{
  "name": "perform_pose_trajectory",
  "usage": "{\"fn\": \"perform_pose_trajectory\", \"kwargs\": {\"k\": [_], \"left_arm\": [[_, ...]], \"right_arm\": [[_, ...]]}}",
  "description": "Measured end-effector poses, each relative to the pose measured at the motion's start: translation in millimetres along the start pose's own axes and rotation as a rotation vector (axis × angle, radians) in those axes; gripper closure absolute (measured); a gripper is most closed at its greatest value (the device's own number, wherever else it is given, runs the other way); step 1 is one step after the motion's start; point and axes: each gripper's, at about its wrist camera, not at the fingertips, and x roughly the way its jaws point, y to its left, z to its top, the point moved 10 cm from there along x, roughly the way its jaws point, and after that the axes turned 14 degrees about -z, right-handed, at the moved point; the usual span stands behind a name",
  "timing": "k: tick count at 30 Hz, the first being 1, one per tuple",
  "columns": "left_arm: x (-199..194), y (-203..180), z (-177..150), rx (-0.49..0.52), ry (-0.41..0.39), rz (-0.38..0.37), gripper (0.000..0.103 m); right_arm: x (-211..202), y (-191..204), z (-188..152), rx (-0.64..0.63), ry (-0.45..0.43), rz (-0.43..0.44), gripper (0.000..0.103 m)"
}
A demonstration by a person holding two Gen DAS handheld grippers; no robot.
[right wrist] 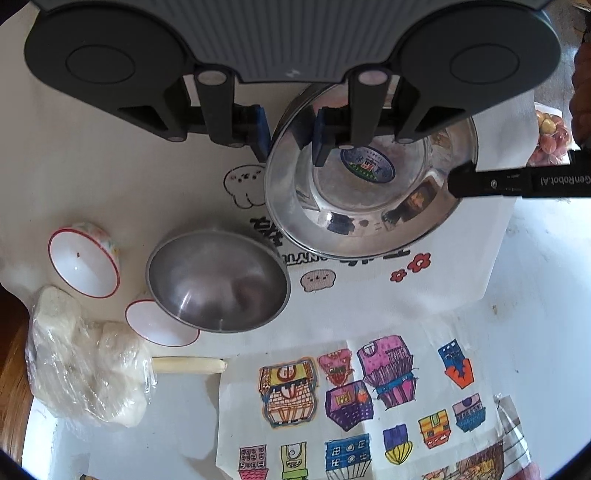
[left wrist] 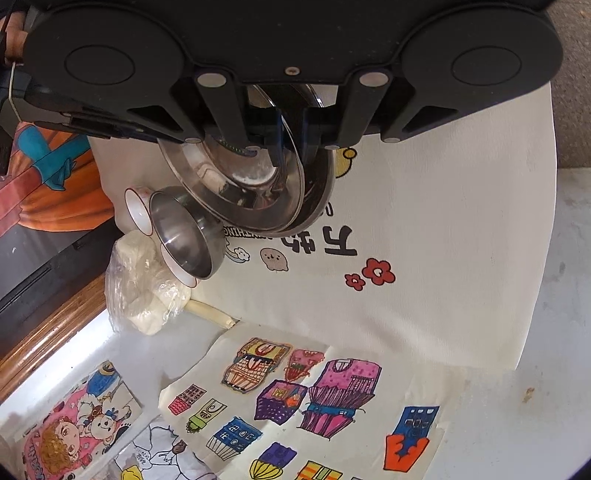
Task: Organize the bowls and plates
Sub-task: 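Lift the blue-labelled plate and lower it onto the large plate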
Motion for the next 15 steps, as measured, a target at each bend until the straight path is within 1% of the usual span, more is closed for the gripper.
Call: {"fn": "perform_pose_trajectory", "kwargs": {"k": [4, 11, 15], "left_arm": [[2, 0, 1, 0.017, -0.003, 0.013, 0.093], [6, 2, 2, 0.046, -0.006, 0.031, 0.093], [6, 5, 3, 0.044, -0.008, 0.026, 0.094]], "right_arm": [[0, 4, -4, -0.012, -0.009, -0.016, 0.073], [-1, 10, -4, -0.052, -0.048, -0.076, 0.071], [2, 13, -5, -0.065, -0.055, -0.09, 0.069]]}}
